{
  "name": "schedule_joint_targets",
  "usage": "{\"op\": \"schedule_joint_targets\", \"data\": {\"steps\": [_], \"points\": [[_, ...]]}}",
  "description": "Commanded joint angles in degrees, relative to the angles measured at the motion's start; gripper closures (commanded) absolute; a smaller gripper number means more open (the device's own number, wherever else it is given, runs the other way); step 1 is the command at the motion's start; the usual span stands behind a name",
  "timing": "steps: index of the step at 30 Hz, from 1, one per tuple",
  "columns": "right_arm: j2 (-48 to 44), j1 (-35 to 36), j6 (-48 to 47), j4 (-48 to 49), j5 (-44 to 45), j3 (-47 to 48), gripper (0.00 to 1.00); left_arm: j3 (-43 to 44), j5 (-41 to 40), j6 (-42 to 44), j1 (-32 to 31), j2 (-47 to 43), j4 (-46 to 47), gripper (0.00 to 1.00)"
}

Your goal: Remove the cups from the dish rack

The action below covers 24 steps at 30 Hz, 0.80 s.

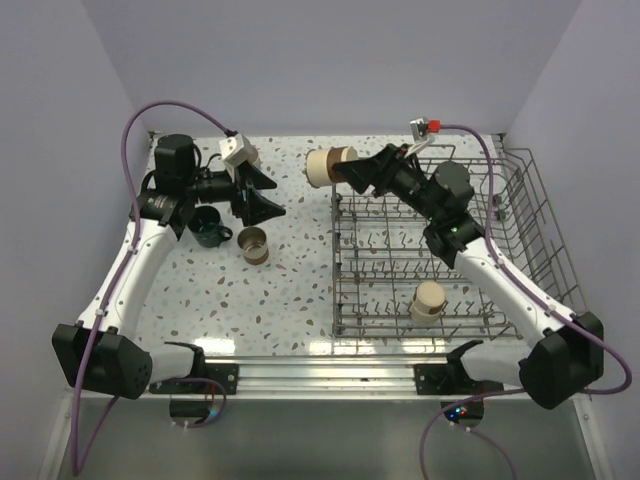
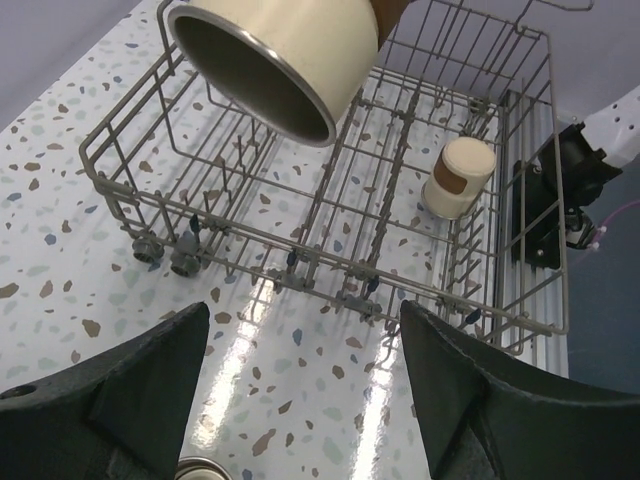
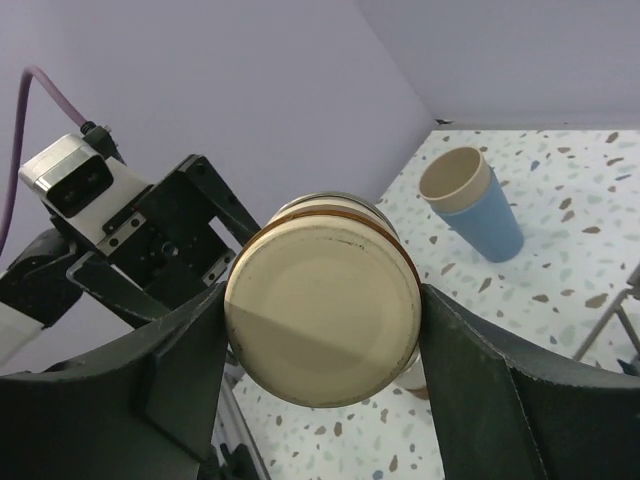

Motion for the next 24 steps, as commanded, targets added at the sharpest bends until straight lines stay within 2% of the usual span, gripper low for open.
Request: {"op": "schedule_joint_targets", "data": {"steps": [1, 15, 19, 22, 23, 24], "points": [[2.52, 1.07, 5.25, 14.35, -3.66, 0.61, 1.00, 0.83, 2.26, -6.45, 0.38, -1.10, 5.89, 0.19], [10.61, 8.45, 6.13, 18.22, -3.74, 3.42, 1.00, 0.12, 3.94, -17.62, 0.29, 0.22, 16.44, 0.21], [12.46, 9.24, 8.14, 21.64, -4.80, 3.25, 1.00, -0.40, 5.35, -19.91, 0.29, 0.05, 19.16, 0.30], [13.78, 9.77, 9.12, 22.88, -5.24, 3.24, 1.00, -0.49, 6.14, -20.79, 0.29, -0.04, 19.69, 0.45], [14.13, 9.95, 9.12, 22.79, -5.24, 3.33, 1.00, -0.58, 6.32, -21.14, 0.29, -0.04, 20.12, 0.54], [14.57, 10.04, 9.12, 22.70, -5.41, 3.25, 1.00, -0.58, 6.40, -21.92, 0.29, -0.13, 20.48, 0.59]]}}
